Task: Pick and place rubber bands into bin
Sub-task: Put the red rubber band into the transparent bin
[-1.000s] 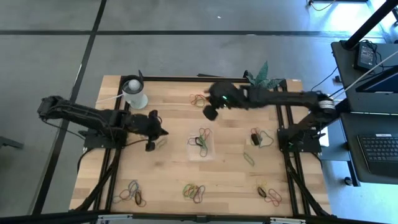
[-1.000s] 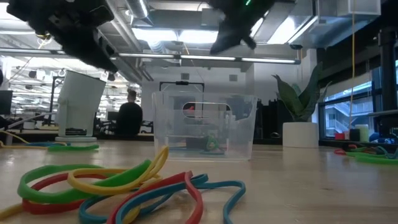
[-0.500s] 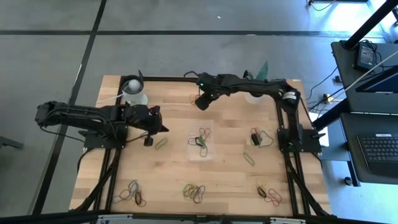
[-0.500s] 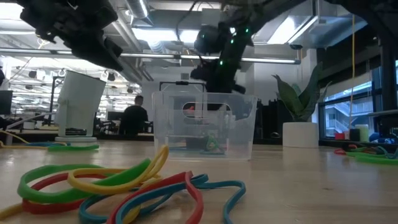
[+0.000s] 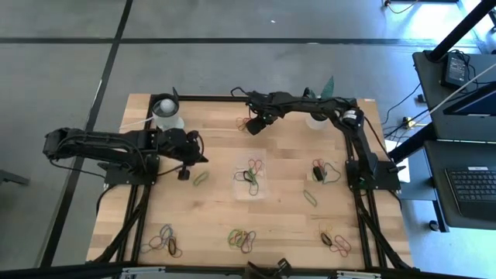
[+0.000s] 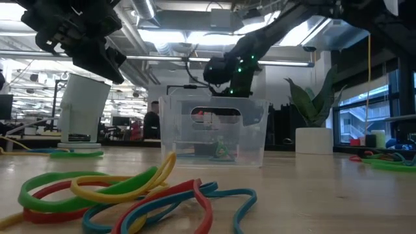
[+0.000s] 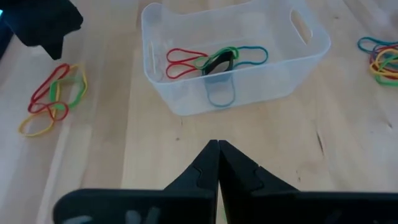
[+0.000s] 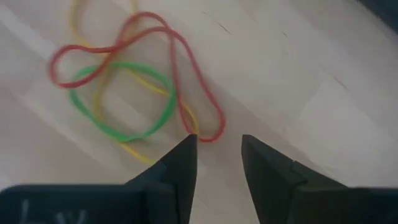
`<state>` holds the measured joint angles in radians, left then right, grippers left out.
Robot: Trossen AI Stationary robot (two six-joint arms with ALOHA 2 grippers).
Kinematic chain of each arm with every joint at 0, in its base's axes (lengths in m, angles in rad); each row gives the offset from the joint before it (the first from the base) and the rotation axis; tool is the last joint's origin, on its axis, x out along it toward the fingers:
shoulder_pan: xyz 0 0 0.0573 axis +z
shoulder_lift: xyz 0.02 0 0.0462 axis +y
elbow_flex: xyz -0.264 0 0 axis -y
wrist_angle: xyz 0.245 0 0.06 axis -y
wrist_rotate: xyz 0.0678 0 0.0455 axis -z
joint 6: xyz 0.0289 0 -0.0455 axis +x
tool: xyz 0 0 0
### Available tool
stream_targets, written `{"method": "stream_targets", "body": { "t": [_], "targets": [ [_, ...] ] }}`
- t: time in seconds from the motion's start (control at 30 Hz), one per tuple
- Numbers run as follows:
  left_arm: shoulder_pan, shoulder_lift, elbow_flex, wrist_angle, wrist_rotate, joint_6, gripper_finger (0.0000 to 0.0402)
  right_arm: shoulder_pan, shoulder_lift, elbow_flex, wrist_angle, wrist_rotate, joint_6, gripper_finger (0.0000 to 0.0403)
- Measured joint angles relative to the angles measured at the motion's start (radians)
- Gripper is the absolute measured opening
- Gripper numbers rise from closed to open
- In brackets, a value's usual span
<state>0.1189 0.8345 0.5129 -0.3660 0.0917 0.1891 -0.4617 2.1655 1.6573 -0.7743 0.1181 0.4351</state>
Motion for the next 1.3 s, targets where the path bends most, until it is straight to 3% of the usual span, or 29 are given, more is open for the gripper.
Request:
{"method": "stream_targets", "body": {
  "t": [0.63,0.97,1.3],
  "targets": [
    [0.008,0.0,0.0,-0.005,0.0,0.008,0.0002,-0.036,0.037,0.0,0.062,-0.048,-0.018,0.013],
    [0.008,0.0,0.0,-0.005,0.008,0.006,0.0002,-0.093,0.042,0.0,0.063,-0.261,0.164,0.0127],
    [0.007,0.0,0.0,-0.021,0.049,-0.01,0.0002,-0.102,0.043,0.0,0.134,-0.357,0.22,0.0089]
  ]
}}
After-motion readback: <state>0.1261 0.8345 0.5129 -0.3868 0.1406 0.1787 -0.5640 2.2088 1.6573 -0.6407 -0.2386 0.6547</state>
